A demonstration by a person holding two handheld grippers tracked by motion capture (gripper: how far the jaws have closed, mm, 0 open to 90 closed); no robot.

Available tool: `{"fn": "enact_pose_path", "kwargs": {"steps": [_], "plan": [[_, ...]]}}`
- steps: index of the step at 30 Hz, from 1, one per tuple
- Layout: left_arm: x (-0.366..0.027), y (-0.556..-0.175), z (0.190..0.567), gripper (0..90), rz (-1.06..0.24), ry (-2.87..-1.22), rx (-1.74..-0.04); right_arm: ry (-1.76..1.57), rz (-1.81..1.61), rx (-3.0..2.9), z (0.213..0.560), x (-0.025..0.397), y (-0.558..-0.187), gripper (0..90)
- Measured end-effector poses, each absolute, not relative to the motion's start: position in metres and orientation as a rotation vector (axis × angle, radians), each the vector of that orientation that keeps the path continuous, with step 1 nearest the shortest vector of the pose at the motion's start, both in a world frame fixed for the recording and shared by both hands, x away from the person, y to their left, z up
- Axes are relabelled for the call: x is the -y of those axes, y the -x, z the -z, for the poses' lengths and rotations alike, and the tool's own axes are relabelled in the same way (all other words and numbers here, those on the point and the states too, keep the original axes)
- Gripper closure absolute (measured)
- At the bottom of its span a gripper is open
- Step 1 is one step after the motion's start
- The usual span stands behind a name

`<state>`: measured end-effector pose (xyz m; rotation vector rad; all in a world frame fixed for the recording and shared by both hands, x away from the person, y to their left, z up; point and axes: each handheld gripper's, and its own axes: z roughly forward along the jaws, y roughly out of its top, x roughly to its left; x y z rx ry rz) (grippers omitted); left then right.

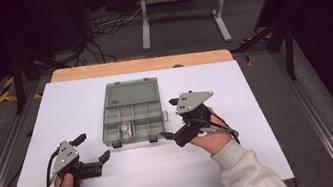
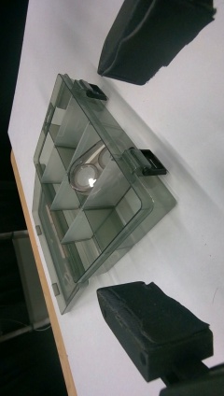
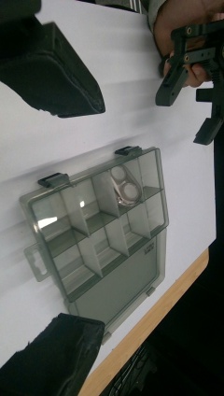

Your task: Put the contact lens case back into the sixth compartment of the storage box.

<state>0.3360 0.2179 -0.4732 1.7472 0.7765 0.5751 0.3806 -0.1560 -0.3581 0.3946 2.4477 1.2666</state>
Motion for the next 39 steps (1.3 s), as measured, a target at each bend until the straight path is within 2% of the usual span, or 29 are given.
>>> {"fn": "enact_pose_path", "kwargs": {"steps": [15, 28, 34, 39], "plan": [[-0.218, -0.336, 0.473, 0.3, -0.576, -1.751, -0.779, -0.497, -1.352, -2.353, 0.391, 0.202, -0.367, 0.5], [-0.218, -0.336, 0.473, 0.3, -0.585, -1.756, -0.772, -0.647, -1.43, -2.255, 0.434, 0.24, -0.358, 0.5], [-0.217, -0.336, 0.474, 0.3, -0.588, -1.751, -0.774, -0.734, -1.393, -2.226, 0.454, 0.247, -0.355, 0.5], [-0.217, -0.336, 0.474, 0.3, -0.59, -1.747, -0.776, -0.749, -1.394, -2.224, 0.456, 0.246, -0.356, 0.5]]}}
